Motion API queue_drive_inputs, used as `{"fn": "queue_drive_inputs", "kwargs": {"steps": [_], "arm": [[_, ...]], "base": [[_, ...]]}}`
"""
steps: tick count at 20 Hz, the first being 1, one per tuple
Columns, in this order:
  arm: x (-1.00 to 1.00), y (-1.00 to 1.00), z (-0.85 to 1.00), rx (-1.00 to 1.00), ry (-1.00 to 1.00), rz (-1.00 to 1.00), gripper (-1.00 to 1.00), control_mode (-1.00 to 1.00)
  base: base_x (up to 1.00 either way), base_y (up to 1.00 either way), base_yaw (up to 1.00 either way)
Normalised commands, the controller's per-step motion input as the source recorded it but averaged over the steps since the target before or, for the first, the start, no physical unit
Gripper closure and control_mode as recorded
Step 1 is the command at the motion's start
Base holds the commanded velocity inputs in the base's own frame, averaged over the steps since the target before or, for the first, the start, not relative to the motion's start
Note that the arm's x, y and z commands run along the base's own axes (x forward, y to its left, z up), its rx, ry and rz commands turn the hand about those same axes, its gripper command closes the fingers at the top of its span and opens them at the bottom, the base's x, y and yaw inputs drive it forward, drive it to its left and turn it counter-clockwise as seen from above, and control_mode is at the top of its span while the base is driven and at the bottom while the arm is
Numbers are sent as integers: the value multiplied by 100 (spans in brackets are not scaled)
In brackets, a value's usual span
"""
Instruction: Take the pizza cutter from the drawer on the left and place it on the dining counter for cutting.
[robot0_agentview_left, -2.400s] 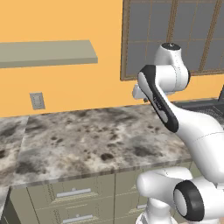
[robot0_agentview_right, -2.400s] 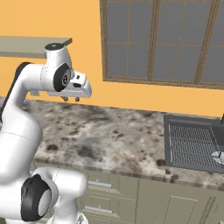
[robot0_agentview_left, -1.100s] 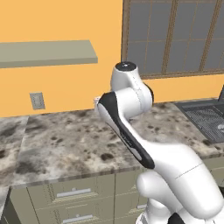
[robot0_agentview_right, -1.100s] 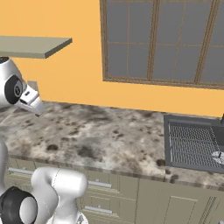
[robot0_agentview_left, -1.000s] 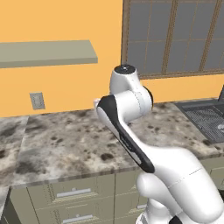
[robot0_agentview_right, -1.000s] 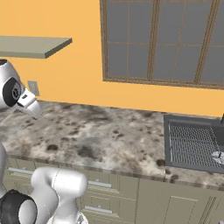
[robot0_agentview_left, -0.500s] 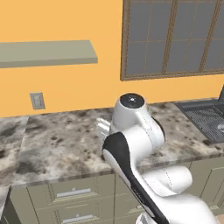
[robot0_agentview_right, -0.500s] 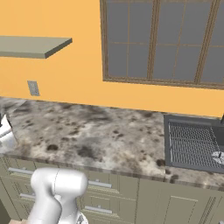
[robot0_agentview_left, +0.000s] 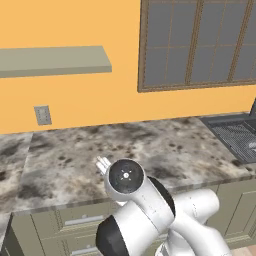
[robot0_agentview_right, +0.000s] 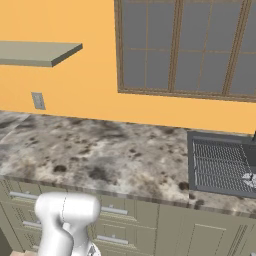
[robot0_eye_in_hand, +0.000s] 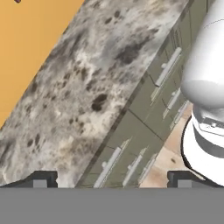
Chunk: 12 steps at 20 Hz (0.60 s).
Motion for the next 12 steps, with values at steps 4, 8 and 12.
{"fn": "queue_drive_inputs", "kwargs": {"steps": [4,8,12], "arm": [[0,12,-40,9,-19,-21,-100,-100],[2,0,-48,8,-19,-10,-100,-100],[31,4,-64,5,-19,-1,-100,-100]], "base": [[0,0,0],[0,0,0],[0,0,0]]}}
